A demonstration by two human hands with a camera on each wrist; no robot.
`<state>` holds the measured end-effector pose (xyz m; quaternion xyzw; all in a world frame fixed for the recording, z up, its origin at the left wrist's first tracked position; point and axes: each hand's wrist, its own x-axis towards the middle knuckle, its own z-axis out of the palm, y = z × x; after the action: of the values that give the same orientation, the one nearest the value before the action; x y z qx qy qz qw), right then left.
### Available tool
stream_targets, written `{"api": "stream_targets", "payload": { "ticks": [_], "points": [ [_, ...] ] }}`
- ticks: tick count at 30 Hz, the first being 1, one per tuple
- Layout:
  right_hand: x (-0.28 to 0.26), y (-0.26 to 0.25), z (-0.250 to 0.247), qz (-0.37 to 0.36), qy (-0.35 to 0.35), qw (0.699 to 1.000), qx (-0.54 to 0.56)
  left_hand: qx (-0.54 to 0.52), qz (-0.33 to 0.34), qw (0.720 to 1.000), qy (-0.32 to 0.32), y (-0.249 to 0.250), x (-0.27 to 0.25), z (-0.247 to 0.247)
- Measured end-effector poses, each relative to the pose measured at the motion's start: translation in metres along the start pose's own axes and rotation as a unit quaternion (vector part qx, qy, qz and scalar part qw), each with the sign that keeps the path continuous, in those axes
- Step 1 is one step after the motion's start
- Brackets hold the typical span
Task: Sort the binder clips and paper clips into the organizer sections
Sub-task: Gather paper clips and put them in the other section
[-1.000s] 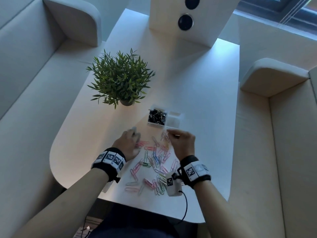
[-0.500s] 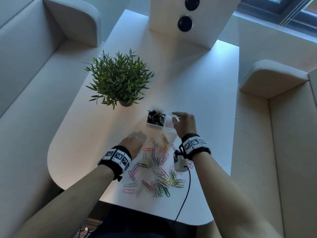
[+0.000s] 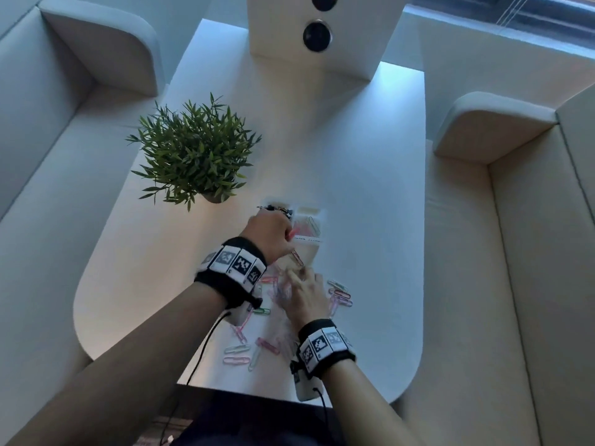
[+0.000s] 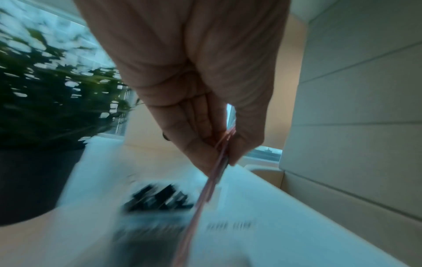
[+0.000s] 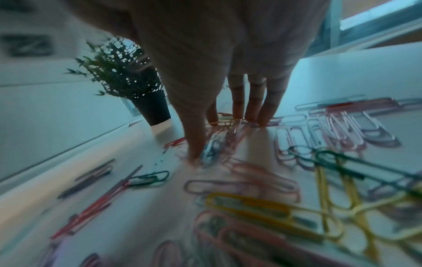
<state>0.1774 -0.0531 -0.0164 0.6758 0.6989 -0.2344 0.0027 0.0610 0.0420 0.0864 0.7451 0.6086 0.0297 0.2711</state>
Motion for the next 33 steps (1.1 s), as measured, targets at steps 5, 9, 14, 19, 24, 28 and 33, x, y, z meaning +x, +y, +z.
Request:
{"api": "stream_targets", "payload": {
  "ticks": [5,9,14,19,24,28,33],
  "points": [
    [-0.004,0.008,0.007,-0.056,0.017,0.998,0.032,-0.005,-0.041,0.999,-0.027,0.040,0.056,-0.001],
    [-0.005,0.013,0.001,-0.080,0.070,0.993,0.048,0.049,-0.054,0.994,-0.083,0.044,0.082,0.007],
    [-0.014,0.008,-0.006,0.020,0.023,1.000,-0.005,0.067,-0.059,0.990,-0.110,0.038,0.093,0.018],
    [-0.016,0.005,0.008,0.004,0.018,1.000,0.015,-0.010,-0.060,0.995,-0.077,0.032,0.097,0.020],
    [-0.016,0.002,0.005,-0.042,0.025,0.998,0.027,-0.112,-0.034,0.992,0.036,0.017,0.075,0.002],
    [-0.012,0.006,0.001,-0.079,0.015,0.996,0.039,-0.090,-0.036,0.994,0.048,-0.014,0.022,0.007],
    [-0.003,0.014,0.001,-0.037,0.061,0.988,0.137,0.012,-0.069,0.993,-0.098,-0.051,-0.041,0.053]
  ]
}}
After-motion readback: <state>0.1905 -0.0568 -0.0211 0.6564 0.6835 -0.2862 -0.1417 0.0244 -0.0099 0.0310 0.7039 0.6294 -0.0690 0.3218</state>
